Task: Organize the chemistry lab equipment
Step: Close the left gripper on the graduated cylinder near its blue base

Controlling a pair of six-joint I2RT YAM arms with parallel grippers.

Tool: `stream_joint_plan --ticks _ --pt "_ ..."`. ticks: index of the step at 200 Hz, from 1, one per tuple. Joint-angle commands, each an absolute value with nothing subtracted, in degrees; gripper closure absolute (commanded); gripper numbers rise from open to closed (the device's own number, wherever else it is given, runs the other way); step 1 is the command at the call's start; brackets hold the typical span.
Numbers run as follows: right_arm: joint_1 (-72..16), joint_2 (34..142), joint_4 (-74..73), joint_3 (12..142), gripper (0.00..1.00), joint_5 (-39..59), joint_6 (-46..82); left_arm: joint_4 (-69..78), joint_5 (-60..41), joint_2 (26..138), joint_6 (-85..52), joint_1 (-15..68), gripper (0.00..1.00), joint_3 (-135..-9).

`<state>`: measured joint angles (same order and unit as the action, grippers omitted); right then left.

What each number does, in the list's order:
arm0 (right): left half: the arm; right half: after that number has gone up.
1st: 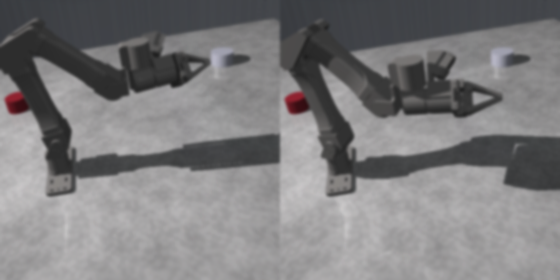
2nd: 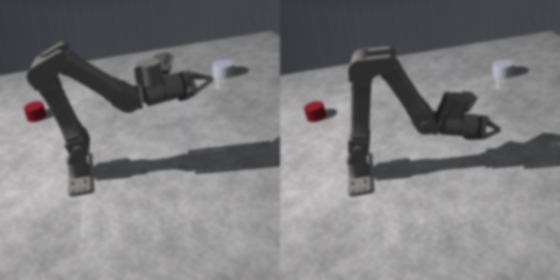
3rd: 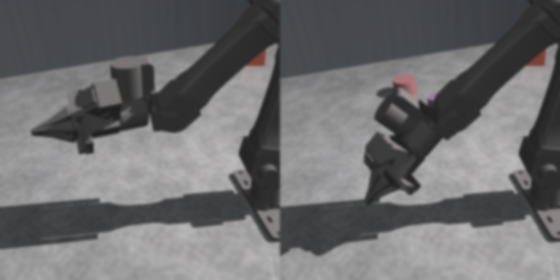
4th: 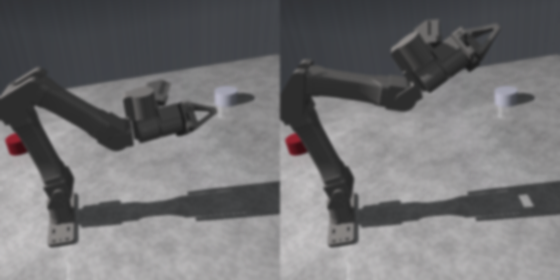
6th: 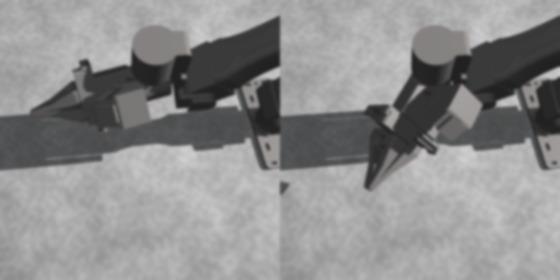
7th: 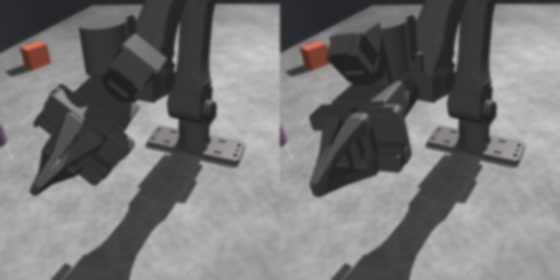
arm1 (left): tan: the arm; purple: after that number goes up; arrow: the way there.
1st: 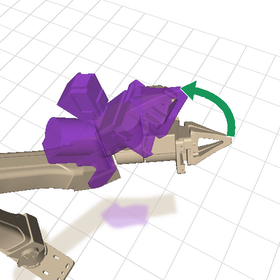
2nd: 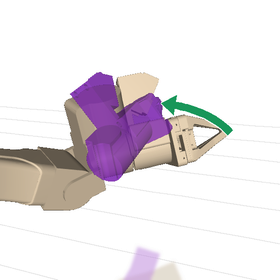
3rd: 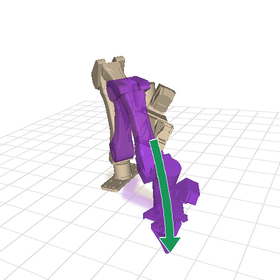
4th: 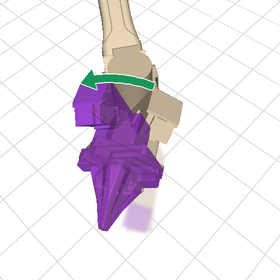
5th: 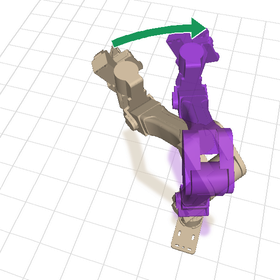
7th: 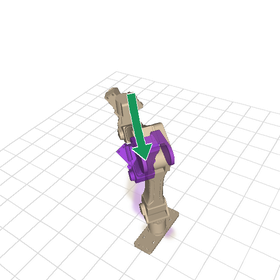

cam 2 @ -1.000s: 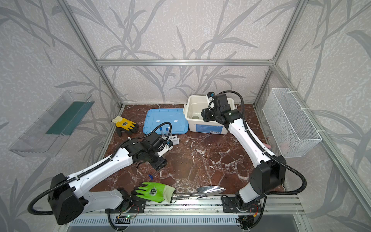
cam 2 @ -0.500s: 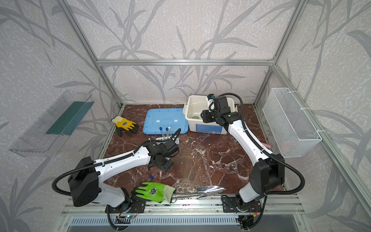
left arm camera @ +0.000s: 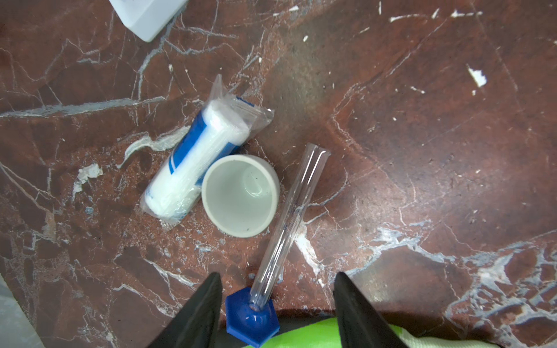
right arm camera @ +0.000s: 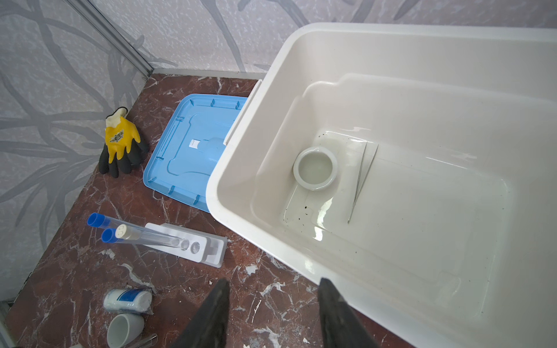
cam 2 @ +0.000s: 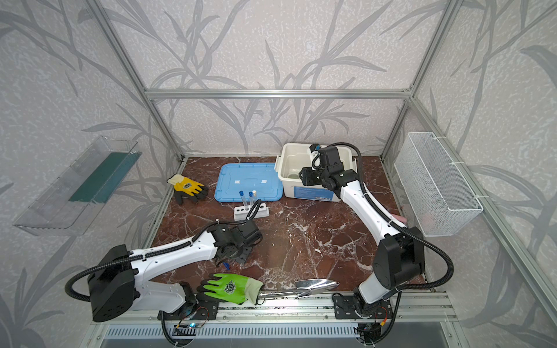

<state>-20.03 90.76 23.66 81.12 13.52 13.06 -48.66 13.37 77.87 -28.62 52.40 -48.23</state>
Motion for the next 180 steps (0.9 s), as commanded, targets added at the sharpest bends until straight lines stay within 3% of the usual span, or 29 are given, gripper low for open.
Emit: stream_joint_plan --ticks 1,145,180 --pt "-19.78 90.90 22.25 80.52 0.52 13.90 13.80 -48.85 13.48 77.85 -31.86 52.48 0.40 -46.41" --pt "-19.78 92.18 21.31 79.59 0.52 12.99 14.41 -47.32 15.32 87.76 -31.62 52.34 0.48 -47.10" --pt "-19.69 92.61 21.29 79.89 0.52 12.66 14.50 -45.34 12.98 87.87 -31.35 52.29 0.55 -46.28"
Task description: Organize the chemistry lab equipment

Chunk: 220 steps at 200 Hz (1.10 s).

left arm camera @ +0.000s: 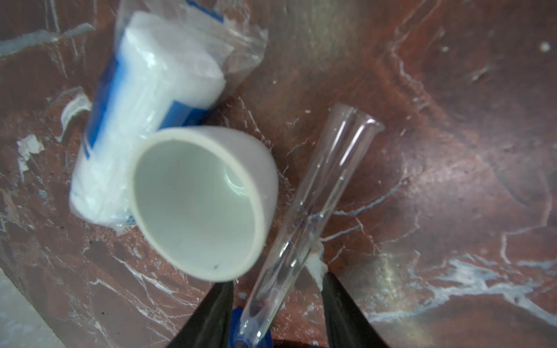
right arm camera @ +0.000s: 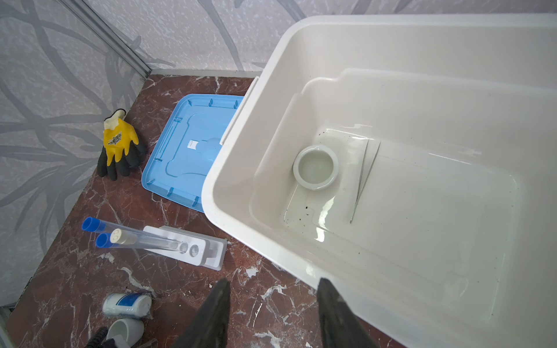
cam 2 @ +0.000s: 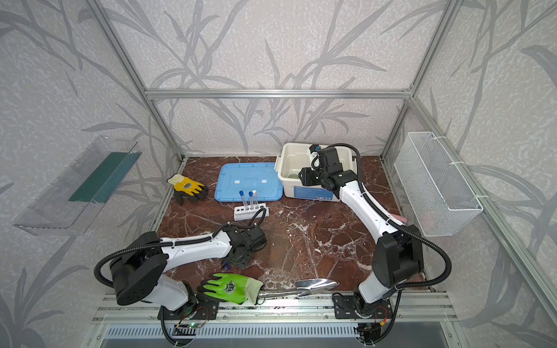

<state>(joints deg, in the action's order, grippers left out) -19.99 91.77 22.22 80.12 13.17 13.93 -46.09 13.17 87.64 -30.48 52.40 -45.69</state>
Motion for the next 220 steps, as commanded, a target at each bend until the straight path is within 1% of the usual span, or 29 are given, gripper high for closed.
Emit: stream_joint_plan --ticks 1,34,87,153,178,220 --pt "-19.69 92.63 21.33 79.89 0.52 12.66 14.55 -45.21 12.95 87.84 -31.37 52.29 0.56 -46.30" --pt "-19.60 92.99 21.41 79.87 0.53 12.48 14.77 -43.77 11.61 88.13 -31.33 52.25 0.64 -45.80" --pt "-19.51 92.77 21.24 79.48 0.53 11.87 14.94 -42.05 9.44 89.44 -31.42 52.16 0.73 -45.55" --pt "-19.34 92.37 21.45 78.98 0.53 10.85 15.03 -40.25 8.92 90.05 -30.68 52.13 0.80 -46.20" --pt "-19.25 92.16 21.77 79.02 0.53 10.65 15.20 -40.46 9.48 89.15 -29.33 52.12 0.80 -47.76" --pt "-18.91 90.92 22.78 77.85 0.53 11.93 16.03 -36.73 9.40 88.04 -27.11 52.12 0.81 -49.79"
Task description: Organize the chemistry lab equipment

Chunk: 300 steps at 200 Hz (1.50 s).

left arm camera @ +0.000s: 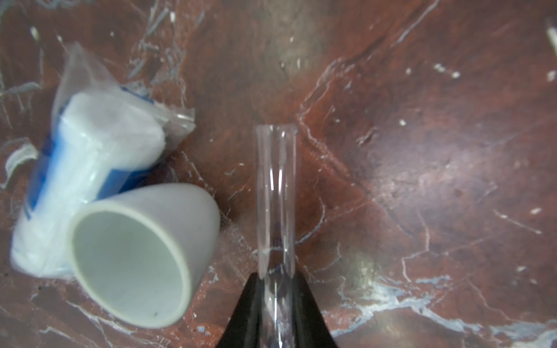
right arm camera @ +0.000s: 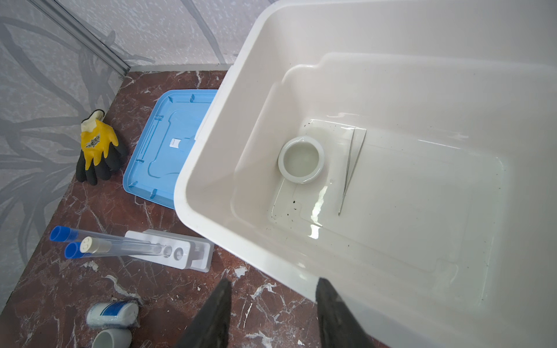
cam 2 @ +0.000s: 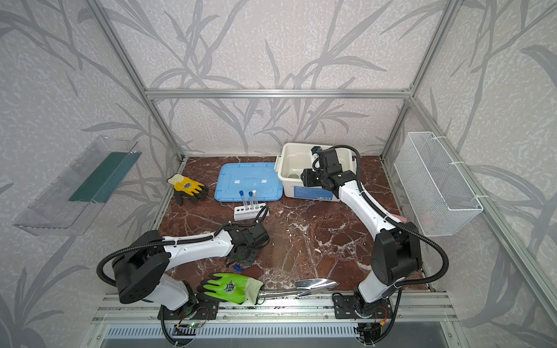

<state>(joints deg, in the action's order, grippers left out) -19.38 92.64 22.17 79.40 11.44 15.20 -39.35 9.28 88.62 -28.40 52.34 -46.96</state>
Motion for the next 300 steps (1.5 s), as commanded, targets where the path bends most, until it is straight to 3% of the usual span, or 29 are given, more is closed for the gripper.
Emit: stream_joint_plan --ticks 1,58,99,135,200,300 --pt "-18.90 90.86 22.81 77.77 0.53 11.94 16.01 -36.64 9.40 88.01 -27.04 52.12 0.81 -49.86" --pt "-15.27 86.20 21.93 73.85 0.53 20.73 17.93 -30.24 4.69 80.70 -20.85 49.41 0.81 -53.79" --pt "-14.65 82.38 23.00 72.62 0.52 34.40 15.88 -16.59 -0.81 72.39 -16.16 45.69 0.80 -50.64" --pt "-16.04 78.04 20.93 69.84 0.50 42.69 15.05 -13.11 -3.28 71.06 -13.20 42.61 0.80 -52.42" --pt "-23.66 77.78 14.50 68.91 0.47 45.06 17.32 -6.83 -9.44 72.90 -10.82 41.98 0.80 -56.18" --pt "-29.08 81.80 13.62 71.34 0.52 42.24 17.39 -5.29 -14.34 71.20 -12.83 41.98 0.79 -55.80"
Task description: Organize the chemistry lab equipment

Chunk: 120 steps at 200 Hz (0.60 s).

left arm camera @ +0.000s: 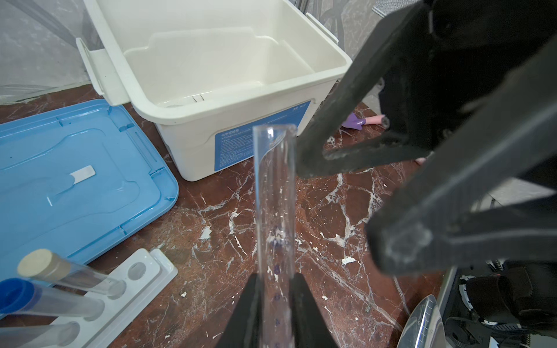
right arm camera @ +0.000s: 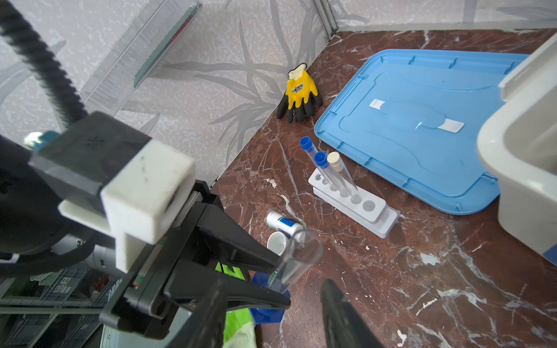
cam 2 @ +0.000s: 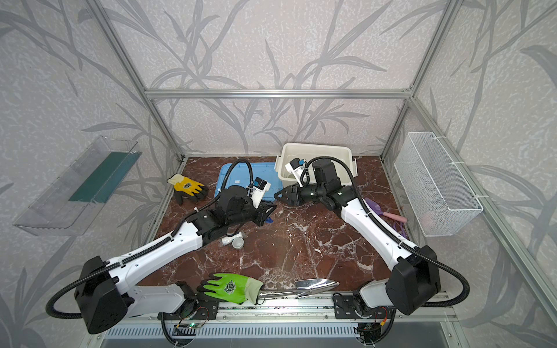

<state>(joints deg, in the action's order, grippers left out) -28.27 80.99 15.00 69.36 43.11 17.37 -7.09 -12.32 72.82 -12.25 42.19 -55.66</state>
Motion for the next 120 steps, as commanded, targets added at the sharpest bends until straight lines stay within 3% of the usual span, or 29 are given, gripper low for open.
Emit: stream_joint_plan --ticks 1,63,120 --pt "-29.08 81.81 13.62 71.35 0.52 42.17 17.44 -5.28 -14.38 71.15 -12.83 41.95 0.79 -55.76" --pt "-29.18 82.53 12.01 71.20 0.58 41.22 19.07 -4.86 -16.73 70.19 -14.49 41.90 0.80 -54.09" --pt "-29.28 81.91 12.42 70.88 0.73 40.90 19.77 -4.44 -16.52 70.17 -14.24 41.97 0.80 -53.78"
